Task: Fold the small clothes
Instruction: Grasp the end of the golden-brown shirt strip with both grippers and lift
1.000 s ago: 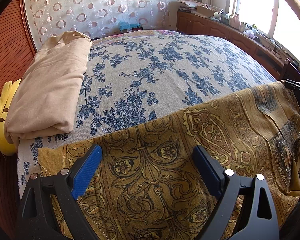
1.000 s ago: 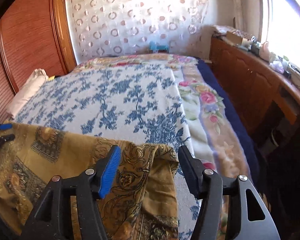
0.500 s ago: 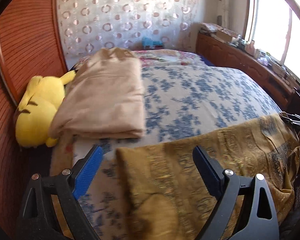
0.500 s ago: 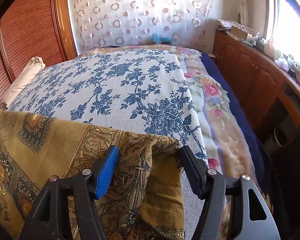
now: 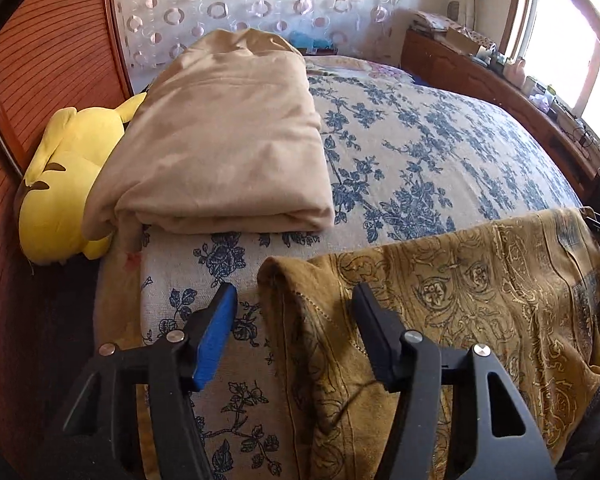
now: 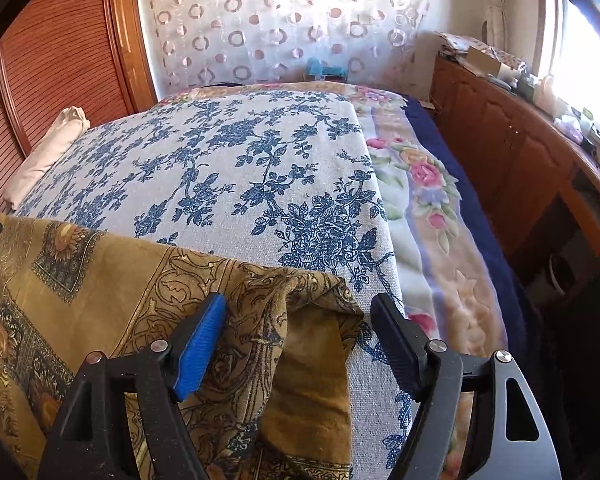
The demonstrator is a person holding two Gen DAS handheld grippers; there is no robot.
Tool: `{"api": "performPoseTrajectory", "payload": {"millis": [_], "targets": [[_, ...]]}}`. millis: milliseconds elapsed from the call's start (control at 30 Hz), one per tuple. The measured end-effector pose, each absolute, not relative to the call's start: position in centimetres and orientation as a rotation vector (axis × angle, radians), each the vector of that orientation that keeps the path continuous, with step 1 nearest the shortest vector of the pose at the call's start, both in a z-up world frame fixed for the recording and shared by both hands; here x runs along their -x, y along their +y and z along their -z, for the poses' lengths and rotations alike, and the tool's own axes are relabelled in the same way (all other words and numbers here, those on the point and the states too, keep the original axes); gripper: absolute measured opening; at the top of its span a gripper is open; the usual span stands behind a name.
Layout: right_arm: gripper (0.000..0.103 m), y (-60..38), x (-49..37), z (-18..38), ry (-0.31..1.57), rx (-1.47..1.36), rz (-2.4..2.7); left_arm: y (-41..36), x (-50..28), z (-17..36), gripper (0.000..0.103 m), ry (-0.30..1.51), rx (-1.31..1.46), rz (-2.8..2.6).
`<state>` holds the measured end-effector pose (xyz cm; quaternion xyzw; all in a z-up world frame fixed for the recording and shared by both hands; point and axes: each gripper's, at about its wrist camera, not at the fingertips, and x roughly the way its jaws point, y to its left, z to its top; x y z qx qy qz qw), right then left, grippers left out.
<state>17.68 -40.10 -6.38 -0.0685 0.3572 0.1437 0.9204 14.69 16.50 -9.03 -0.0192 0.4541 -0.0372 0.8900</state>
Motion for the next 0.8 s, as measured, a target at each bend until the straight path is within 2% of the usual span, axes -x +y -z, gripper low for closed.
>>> {"api": "performPoseTrajectory", "payload": {"millis": [33, 67, 133, 167, 200, 267, 300, 633, 800], "targets": [[0.076, -40.1, -17.6, 6.4, 0.731, 0.142, -0.298, 16.5, -14.6, 9.0, 0.06, 0.94, 0.039, 0.077], [0.076, -40.1, -17.6, 6.5, 0.731, 0.143, -0.299, 16.5, -14.5, 9.0, 0.053, 0.935, 0.037, 0.08], [0.065, -40.1, -17.3, 6.5, 0.726, 0.146, -0.312, 16.4, -14.1, 8.9, 0.039, 0.926, 0.038, 0.102], [0.049, -39.9, -17.0, 6.5, 0.72, 0.153, -0.34, 16.3, -14.0, 8.9, 0.03, 0.925, 0.042, 0.107], [0.031, -39.7, -16.7, 6.4, 0.719, 0.158, -0.368, 16.3, -13.9, 8.8, 0.025, 0.928, 0.051, 0.114], [0.015, -39.3, -16.2, 6.3, 0.728, 0.164, -0.422, 16.1, -13.8, 8.6, 0.008, 0.937, 0.06, 0.134], [0.011, -39.1, -15.9, 6.2, 0.727, 0.174, -0.429, 15.8, -13.6, 8.4, 0.007, 0.935, 0.05, 0.134], [0.007, -41.3, -9.5, 2.2, 0.554, 0.075, -0.478, 14.5, -6.5, 0.2, 0.005, 0.687, 0.082, 0.184], [0.007, -42.0, -4.5, -3.2, 0.437, 0.08, -0.509, 14.3, -2.3, -8.2, 0.005, 0.489, 0.084, 0.242]]}}
